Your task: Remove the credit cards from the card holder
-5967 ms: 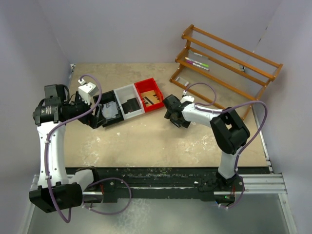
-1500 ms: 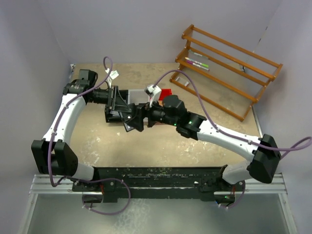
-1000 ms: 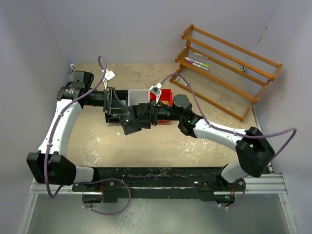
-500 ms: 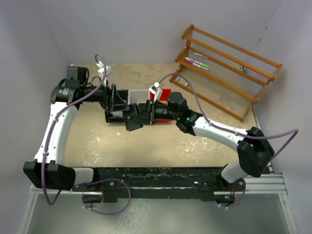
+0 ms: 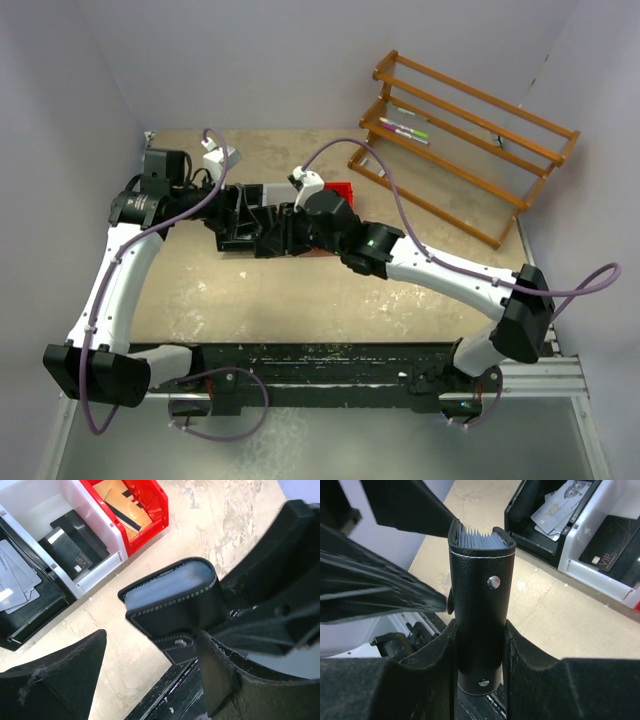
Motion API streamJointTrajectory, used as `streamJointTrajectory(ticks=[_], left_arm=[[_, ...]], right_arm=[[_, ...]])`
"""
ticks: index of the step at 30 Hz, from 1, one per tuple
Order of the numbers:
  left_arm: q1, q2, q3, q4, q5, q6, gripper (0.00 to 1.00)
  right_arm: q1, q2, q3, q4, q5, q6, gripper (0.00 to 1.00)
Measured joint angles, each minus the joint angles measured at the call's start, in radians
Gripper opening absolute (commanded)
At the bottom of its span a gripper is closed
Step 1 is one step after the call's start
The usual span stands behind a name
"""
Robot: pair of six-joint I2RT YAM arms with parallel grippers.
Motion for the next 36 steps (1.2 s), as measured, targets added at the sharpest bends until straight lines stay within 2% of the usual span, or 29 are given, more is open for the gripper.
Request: streamJointTrajectory(ticks=[7, 15, 22, 30, 36], left_arm=[[-0.043, -0.004, -0.027, 0.017, -0.05, -0.004, 0.61], [-0.048, -0.014, -0.052, 0.032, -0.074, -0.007, 0.43], [-0.058, -0.031, -0.08, 0.039, -0.059, -0.006, 0.43], [-0.072, -0.041, -0.096, 0.045, -0.033, -0.003, 0.53], [-0.072, -0.041, -0.107, 0.046, -0.031, 0.001, 0.4]], right_arm=[[0.074, 0.047, 0.082, -0.085, 0.166, -0.021, 0.0], [0.089, 0.066, 0.097, -0.115, 0.215, -0.026, 0.0], [0.092, 0.067, 0.098, -0.137, 0.213, -0.024, 0.0], [0.095, 0.068, 0.127, -0.163, 0.247, -0.011, 0.0], [0.1, 0.075, 0.131, -0.174, 0.258, -0.008, 0.0]])
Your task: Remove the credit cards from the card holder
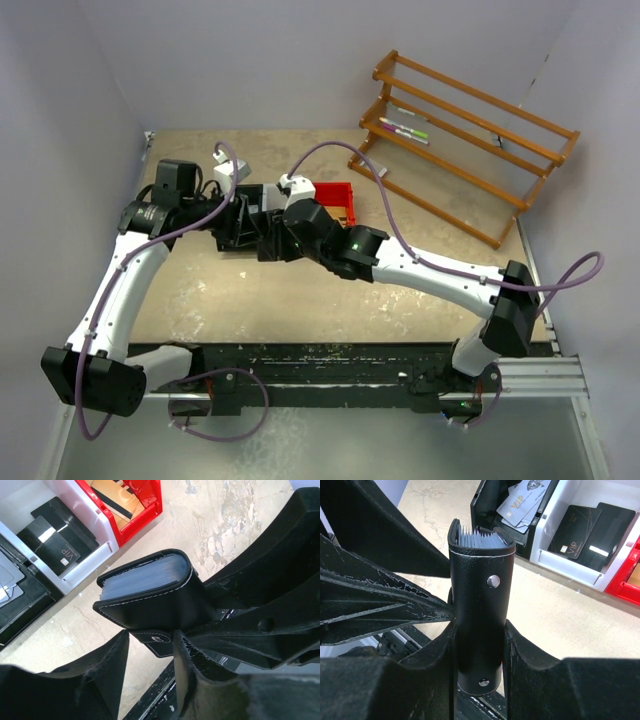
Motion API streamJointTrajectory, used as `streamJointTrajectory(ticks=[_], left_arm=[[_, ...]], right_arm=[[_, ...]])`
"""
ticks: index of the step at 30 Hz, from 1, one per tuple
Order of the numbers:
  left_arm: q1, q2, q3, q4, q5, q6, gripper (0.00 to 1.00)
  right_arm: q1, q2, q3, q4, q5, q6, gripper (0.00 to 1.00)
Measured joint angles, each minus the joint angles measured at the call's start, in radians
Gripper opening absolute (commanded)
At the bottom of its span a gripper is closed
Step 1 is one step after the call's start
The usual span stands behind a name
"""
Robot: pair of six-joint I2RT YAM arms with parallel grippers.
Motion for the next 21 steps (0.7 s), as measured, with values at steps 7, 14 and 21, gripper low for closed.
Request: streamJointTrajectory(ticks=[7, 14, 21], left_arm=[[-0.01, 0.0, 0.0, -0.002, 0.005, -0.006, 0.12], [-0.016, 0.001, -0.003, -0.022, -0.029, 0.009, 0.06], [-0.016, 0.006, -0.021, -0.079, -0.137, 0.047, 0.02]], right_arm=[[-0.002, 0.002, -0.003, 0.003, -0.004, 0.013, 0.0], [-0.028, -0.02, -0.051, 0.038, -0.032, 0.036, 0.0], [-0.069, -0.097, -0.082, 0.1, -0.054, 0.056, 0.0]])
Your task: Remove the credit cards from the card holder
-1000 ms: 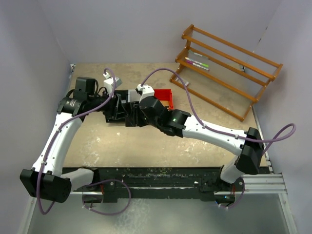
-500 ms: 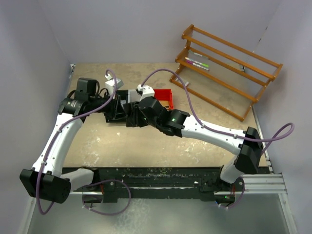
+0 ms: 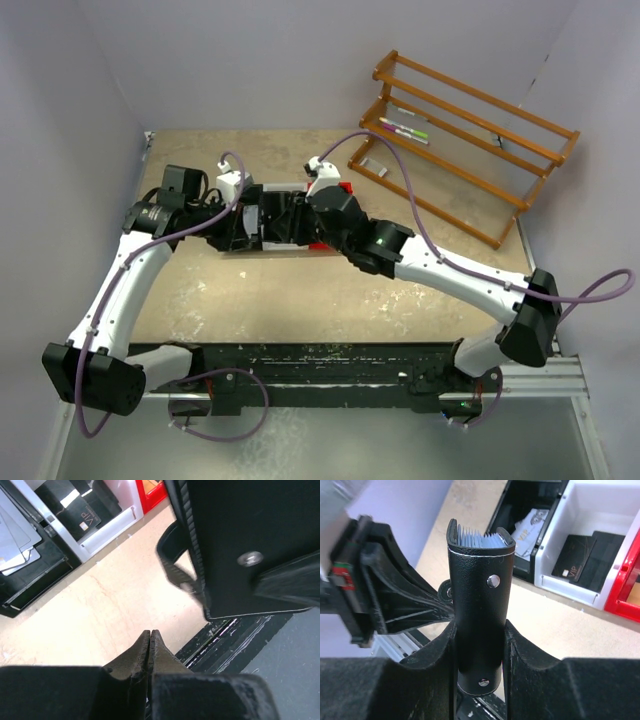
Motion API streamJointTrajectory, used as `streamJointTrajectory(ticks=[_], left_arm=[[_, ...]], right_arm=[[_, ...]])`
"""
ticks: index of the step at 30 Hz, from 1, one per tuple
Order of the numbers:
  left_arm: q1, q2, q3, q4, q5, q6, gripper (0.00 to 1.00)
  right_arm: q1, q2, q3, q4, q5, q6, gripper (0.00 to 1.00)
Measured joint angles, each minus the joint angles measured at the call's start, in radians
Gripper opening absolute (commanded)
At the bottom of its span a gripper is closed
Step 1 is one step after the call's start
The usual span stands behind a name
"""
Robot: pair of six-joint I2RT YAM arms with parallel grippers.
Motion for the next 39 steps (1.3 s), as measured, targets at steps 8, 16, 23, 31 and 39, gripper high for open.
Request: streamJointTrajectory(ticks=[8, 16, 23, 31, 39], left_arm=[[0.0, 0.0, 0.008, -0.031, -0.027, 0.024, 1.0], [0.0, -0.031, 0.048, -0.032, 0.149, -0.012, 0.93], [0.003, 0.006, 0.096, 0.006, 0.17, -0.054, 0.47], [0.005, -0.005, 0.096, 0.016, 0.135, -0.048, 0.17], [0.005, -0.007, 0.096, 0.013, 0.088, -0.04, 0.0]], right_arm=[[-0.029, -0.054, -0.066, 0.065, -0.055, 0.014, 0.0], [-0.042, -0.05, -0.075, 0.073, -0.079, 0.008, 0.0], [-0.042, -0.022, -0.07, 0.093, -0.113, -0.002, 0.0], [-0.042, -0.032, -0.086, 0.124, -0.176, 0.0, 0.0], [-0.042, -0.058, -0.131, 0.16, -0.22, 0.007, 0.0]])
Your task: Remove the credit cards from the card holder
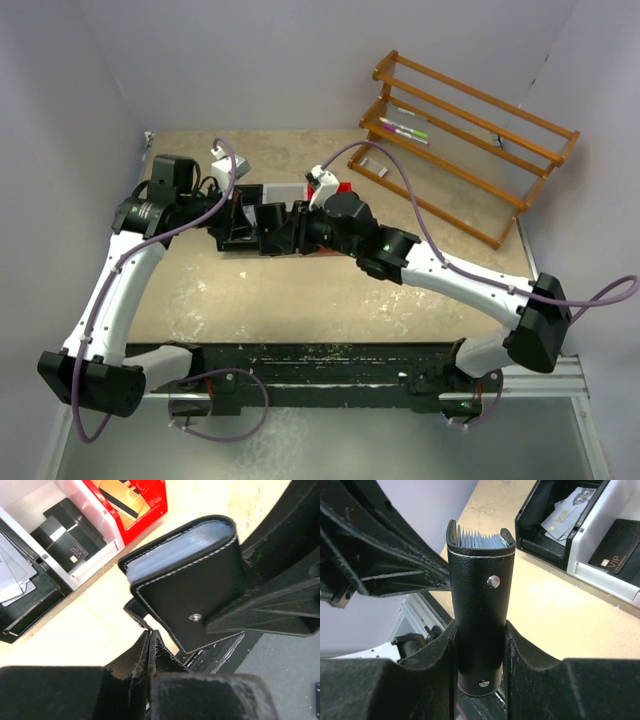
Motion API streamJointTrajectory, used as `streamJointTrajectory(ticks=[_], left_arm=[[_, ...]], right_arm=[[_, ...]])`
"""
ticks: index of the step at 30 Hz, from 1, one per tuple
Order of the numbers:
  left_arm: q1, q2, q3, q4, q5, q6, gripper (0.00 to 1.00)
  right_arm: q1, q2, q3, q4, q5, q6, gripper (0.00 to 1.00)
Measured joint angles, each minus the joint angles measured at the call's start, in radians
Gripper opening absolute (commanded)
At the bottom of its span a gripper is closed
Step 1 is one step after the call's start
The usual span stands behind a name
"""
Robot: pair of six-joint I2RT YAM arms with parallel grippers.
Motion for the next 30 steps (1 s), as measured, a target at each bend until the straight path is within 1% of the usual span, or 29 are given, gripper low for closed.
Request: streamJointTrajectory(ticks=[10, 11, 12, 13, 14, 16, 18, 19, 21, 24, 27, 30], left_arm=[[0.0, -0.011, -0.006, -0.009, -0.034, 0.014, 0.0], [0.0, -0.012, -0.006, -0.009, -0.034, 0.014, 0.08], [0.0, -0.013, -0.006, -0.01, -0.034, 0.014, 0.28], [0.0, -0.013, -0.006, -0.01, -0.032, 0.015, 0.42], [0.0, -0.013, -0.006, -0.01, -0.031, 0.015, 0.49], [0.0, -0.012, -0.006, -0.017, -0.021, 0.015, 0.6], [0.0, -0.012, -0.006, -0.02, -0.013, 0.014, 0.63], [0.003, -0.012, -0.006, -0.02, -0.011, 0.013, 0.63], [0.006, -0.013, -0.006, -0.02, -0.002, 0.012, 0.58], [0.006, -0.013, -0.006, -0.021, 0.016, 0.009, 0.38], [0.01, -0.014, -0.006, -0.019, 0.032, -0.006, 0.24], [0.027, -0.019, -0.006, -0.015, 0.05, -0.018, 0.23]], right_arm=[[-0.01, -0.06, -0.074, 0.092, -0.05, 0.045, 0.0], [-0.013, -0.064, -0.087, 0.109, -0.06, 0.052, 0.0], [-0.016, -0.07, -0.1, 0.121, -0.068, 0.058, 0.0], [-0.016, -0.074, -0.107, 0.126, -0.07, 0.063, 0.0], [-0.018, -0.077, -0.116, 0.134, -0.076, 0.067, 0.0], [-0.022, -0.078, -0.123, 0.151, -0.092, 0.072, 0.0], [-0.024, -0.082, -0.13, 0.166, -0.101, 0.077, 0.0], [-0.027, -0.088, -0.135, 0.169, -0.106, 0.079, 0.0], [-0.035, -0.101, -0.148, 0.185, -0.119, 0.084, 0.0], [-0.047, -0.122, -0.174, 0.22, -0.135, 0.097, 0.0], [-0.061, -0.137, -0.2, 0.255, -0.155, 0.111, 0.0], [-0.068, -0.14, -0.215, 0.286, -0.177, 0.125, 0.0]])
